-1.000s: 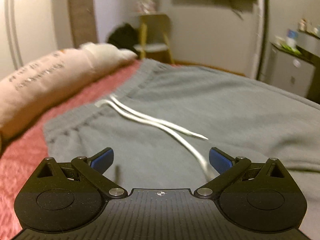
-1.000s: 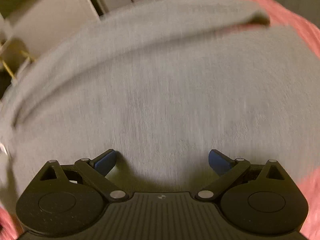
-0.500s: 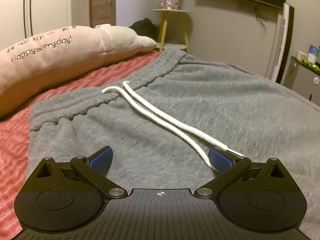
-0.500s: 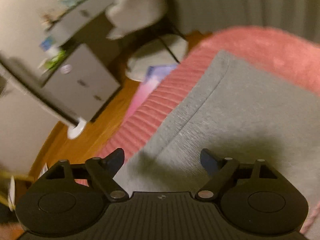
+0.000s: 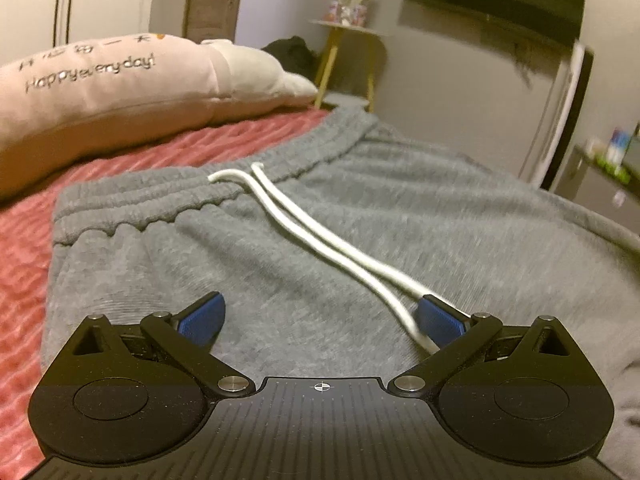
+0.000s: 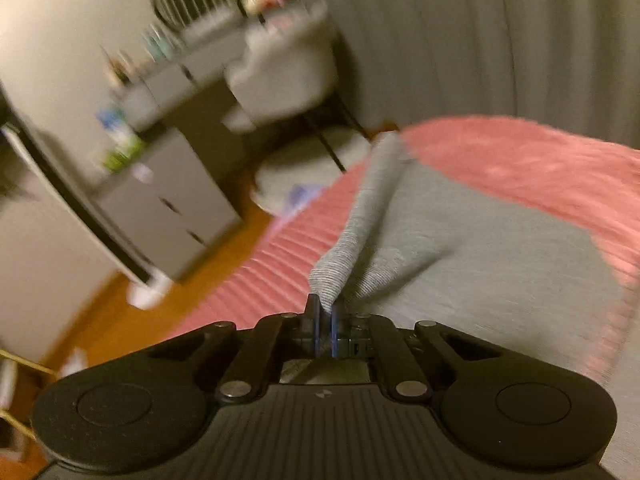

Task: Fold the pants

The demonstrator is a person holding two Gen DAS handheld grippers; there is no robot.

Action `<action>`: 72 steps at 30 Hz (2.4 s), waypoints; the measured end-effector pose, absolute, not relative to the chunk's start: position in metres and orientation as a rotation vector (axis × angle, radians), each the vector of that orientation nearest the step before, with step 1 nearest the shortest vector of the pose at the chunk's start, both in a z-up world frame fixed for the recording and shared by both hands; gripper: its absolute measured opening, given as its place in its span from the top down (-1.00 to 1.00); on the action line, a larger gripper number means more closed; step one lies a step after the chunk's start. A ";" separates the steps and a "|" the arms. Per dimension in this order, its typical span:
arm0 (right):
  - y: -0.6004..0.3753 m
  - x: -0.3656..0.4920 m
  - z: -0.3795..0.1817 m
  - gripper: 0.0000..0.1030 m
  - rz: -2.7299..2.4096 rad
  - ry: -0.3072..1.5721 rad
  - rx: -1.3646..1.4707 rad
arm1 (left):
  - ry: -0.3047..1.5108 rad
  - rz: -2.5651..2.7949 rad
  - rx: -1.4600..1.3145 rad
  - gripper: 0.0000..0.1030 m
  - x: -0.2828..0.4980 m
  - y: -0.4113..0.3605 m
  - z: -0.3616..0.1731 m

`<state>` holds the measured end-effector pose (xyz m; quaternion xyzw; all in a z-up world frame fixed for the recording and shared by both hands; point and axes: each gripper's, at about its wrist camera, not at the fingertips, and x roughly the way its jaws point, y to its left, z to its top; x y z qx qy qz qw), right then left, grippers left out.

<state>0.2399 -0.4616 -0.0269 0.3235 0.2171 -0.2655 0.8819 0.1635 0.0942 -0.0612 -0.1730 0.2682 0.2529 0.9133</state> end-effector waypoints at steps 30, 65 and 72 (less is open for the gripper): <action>-0.510 0.024 -0.133 0.91 -0.482 0.449 1.127 | 1.023 -0.004 -0.750 0.81 0.363 0.082 -0.027; -0.520 -0.051 -0.073 0.91 -0.371 0.307 0.938 | 0.598 0.188 -0.752 0.80 0.128 0.200 -0.004; -0.534 -0.067 -0.111 0.54 -0.563 0.488 0.812 | 0.789 0.301 -0.666 0.53 0.101 0.206 -0.072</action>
